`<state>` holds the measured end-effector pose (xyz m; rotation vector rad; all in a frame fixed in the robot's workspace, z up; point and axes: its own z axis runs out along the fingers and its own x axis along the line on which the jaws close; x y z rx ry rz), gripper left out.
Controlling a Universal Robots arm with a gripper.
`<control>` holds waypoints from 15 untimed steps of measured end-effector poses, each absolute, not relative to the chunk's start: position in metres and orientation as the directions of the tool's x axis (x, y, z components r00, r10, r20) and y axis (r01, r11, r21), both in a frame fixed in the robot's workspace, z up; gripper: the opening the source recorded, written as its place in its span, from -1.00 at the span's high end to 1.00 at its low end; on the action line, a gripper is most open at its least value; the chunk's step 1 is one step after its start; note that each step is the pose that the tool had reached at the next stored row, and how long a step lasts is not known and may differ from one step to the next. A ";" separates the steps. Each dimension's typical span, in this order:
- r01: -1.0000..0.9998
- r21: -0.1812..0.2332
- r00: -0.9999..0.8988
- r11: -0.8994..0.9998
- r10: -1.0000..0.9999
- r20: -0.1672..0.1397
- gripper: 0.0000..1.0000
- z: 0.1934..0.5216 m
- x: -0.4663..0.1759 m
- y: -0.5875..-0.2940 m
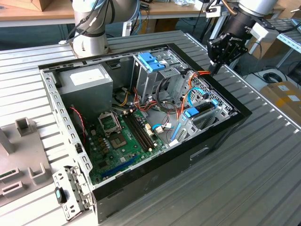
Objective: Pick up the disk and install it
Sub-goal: 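Insert the first disk wire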
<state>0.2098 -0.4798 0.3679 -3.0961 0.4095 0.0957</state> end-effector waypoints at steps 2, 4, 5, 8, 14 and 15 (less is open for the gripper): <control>-0.260 -0.009 0.964 -0.966 -0.259 -0.063 0.67 0.368 0.210 -0.480; -0.260 -0.009 0.964 -0.966 -0.259 -0.063 0.67 0.369 0.210 -0.480; -0.260 -0.009 0.964 -0.966 -0.259 -0.063 0.67 0.370 0.210 -0.480; -0.260 -0.009 0.964 -0.966 -0.259 -0.063 0.67 0.372 0.210 -0.480; -0.260 -0.013 0.964 -0.965 -0.259 -0.064 0.67 0.372 0.204 -0.489; -0.260 -0.014 0.964 -0.965 -0.259 -0.064 0.67 0.372 0.203 -0.490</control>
